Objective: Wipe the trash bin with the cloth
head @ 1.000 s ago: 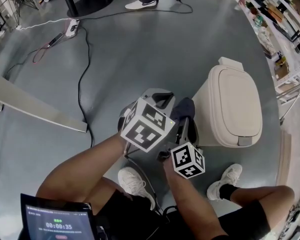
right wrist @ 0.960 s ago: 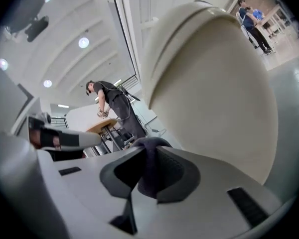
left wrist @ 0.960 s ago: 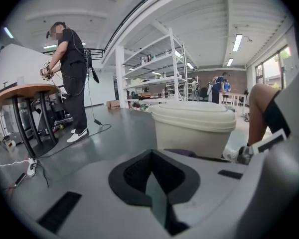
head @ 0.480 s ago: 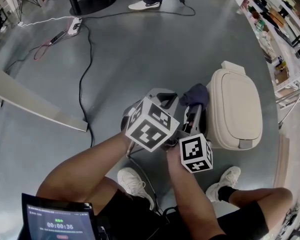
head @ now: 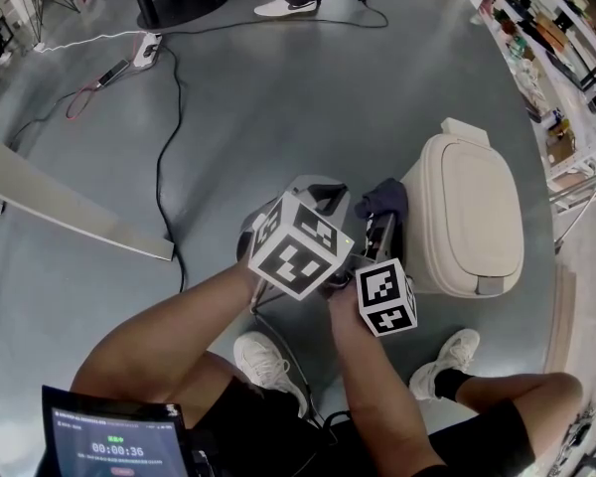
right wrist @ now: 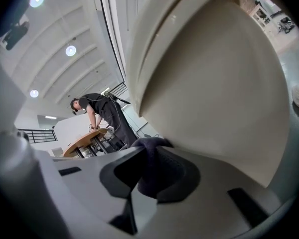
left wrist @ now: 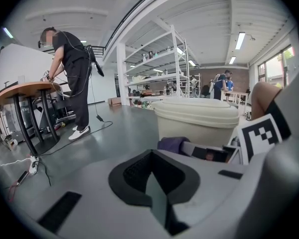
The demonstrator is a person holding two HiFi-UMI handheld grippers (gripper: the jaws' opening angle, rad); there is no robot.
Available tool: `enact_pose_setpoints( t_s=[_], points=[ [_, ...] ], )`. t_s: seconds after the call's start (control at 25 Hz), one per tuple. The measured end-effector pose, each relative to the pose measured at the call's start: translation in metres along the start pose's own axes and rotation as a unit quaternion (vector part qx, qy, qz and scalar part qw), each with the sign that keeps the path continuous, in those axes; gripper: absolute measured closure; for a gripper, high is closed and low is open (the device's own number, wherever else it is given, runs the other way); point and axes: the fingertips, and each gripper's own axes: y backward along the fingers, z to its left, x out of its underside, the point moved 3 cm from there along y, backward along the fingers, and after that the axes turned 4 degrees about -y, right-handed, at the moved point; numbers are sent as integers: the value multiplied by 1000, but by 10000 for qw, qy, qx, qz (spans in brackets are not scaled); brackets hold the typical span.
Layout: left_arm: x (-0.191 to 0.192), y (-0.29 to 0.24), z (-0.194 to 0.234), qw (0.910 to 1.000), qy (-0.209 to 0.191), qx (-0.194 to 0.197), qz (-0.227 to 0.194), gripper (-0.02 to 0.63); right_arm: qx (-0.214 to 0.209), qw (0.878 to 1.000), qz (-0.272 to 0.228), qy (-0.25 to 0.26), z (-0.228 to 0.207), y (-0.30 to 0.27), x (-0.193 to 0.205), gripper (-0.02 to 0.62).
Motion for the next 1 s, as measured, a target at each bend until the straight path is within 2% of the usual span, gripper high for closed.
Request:
enact_pose_setpoints(
  t_s=[0.2,0.52,0.76,1.0],
  points=[
    [2,-1,-3,10000,-53,19,43,604,269,9994,237,30,-21,-1,18,531],
    [-1,1,-4,9999,-138,-9,8,604,586,9960,570,361,-55,-5,44,531],
    [-6,1,-10,9986,-519,-89,0,604,789,9928,822,379,-70,-11,61,531],
    [-4,0,-13,9988,-488,-46,63,604,1117,9861,1127,493,-89,-16,80,531]
  ],
)
